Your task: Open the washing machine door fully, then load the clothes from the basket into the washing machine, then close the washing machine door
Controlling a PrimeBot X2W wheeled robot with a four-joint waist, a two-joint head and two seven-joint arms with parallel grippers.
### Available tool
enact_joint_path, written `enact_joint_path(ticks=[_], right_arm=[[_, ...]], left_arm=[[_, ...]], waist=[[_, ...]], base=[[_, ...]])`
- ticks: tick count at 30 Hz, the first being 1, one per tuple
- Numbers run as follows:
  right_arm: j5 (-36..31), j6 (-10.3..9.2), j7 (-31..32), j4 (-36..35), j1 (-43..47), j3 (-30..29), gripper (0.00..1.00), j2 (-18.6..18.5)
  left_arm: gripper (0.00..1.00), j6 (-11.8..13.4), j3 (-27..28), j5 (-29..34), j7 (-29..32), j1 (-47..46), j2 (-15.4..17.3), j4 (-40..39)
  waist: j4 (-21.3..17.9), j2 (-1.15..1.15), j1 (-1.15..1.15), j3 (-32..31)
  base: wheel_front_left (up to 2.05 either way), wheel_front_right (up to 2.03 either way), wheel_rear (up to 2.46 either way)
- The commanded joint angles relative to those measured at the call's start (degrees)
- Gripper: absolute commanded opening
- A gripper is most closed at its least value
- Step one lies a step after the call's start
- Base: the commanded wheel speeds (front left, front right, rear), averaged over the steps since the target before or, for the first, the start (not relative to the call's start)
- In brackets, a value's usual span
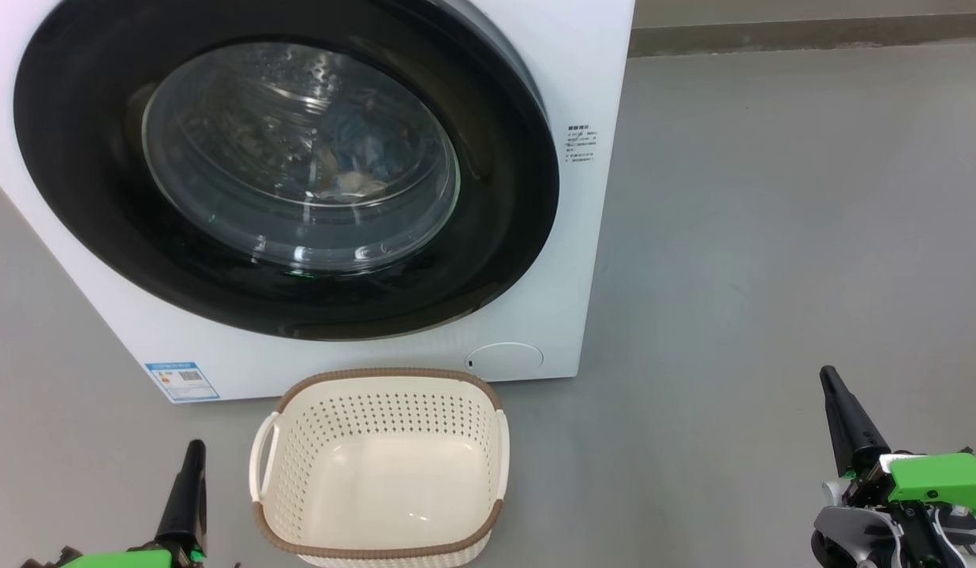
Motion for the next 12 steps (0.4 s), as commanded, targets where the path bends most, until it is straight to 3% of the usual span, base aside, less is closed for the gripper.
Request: enact_joint_path(ticks=[1,12], right_arm=[[-0.1,0.1,0.4,-1.7,-0.9,1.0,0.0,-0.4],[-0.2,0.1,0.4,-1.7,-0.9,1.0,0.0,-0.4]], left_arm=[[0.0,-0.2,1.8,-0.4,0.4,-2.4,0.5,-0.9],[0.0,-0.2,1.8,-0.5,0.4,-2.4,0.5,-0.9]], waist=[[0.0,0.0,0.0,0.0],[0.0,0.0,0.0,0.0]], base=[[0.0,0.0,0.0],[0.0,0.0,0.0]])
